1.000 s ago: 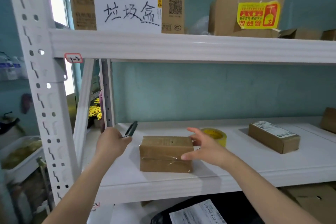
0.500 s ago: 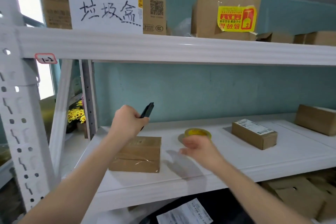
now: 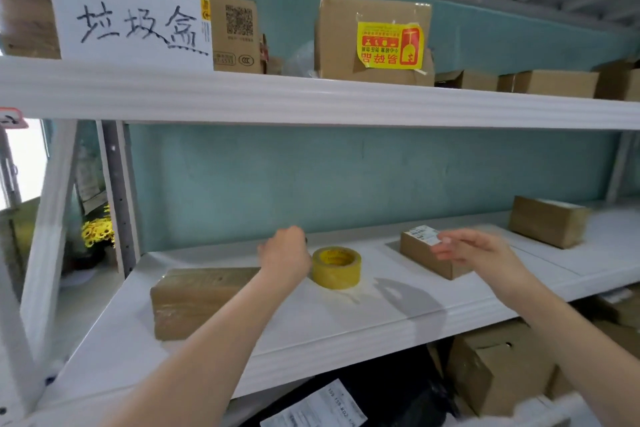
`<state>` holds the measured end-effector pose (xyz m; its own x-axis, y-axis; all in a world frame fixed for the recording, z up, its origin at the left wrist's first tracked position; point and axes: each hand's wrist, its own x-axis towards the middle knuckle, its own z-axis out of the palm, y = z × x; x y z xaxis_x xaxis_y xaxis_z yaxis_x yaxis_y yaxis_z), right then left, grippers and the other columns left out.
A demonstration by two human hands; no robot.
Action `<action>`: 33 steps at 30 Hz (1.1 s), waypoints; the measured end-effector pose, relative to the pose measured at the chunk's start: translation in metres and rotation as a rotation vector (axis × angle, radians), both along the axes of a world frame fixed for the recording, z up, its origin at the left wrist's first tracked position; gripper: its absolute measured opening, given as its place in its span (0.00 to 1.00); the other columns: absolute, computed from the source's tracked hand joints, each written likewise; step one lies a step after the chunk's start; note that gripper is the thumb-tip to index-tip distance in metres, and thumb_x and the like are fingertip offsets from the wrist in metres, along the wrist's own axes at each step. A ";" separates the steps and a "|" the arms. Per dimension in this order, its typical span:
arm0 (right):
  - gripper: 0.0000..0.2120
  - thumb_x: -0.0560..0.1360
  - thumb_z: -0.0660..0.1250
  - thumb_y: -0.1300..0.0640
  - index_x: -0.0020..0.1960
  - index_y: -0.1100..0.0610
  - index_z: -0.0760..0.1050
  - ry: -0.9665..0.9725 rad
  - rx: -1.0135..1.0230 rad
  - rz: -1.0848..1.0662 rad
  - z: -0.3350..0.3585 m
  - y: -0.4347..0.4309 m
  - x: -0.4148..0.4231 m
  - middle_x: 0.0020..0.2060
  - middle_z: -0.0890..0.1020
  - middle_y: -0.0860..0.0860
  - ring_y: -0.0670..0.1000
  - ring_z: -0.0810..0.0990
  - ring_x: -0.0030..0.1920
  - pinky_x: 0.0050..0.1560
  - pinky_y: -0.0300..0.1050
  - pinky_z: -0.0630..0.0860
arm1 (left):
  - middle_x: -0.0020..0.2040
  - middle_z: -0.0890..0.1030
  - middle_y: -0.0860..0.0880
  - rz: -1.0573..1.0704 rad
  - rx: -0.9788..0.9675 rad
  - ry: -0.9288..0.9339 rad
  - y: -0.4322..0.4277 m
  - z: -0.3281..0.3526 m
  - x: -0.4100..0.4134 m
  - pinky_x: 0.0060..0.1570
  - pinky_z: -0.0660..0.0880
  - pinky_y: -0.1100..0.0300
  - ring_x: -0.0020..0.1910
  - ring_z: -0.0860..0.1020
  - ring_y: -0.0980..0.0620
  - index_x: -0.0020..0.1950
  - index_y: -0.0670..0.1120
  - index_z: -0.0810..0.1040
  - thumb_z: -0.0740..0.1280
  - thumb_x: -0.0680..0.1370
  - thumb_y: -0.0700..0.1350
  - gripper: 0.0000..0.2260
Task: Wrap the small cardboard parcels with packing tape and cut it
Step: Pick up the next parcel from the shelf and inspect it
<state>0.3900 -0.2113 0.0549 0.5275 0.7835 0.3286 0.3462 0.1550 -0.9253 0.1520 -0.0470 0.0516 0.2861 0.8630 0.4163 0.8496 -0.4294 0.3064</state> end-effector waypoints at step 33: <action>0.09 0.75 0.67 0.61 0.51 0.64 0.80 0.113 0.089 0.051 0.027 -0.010 -0.030 0.49 0.83 0.59 0.55 0.82 0.51 0.52 0.43 0.74 | 0.43 0.84 0.46 -0.554 -0.314 -1.189 -0.024 0.025 -0.122 0.44 0.77 0.60 0.41 0.82 0.51 0.53 0.48 0.78 0.62 0.77 0.35 0.11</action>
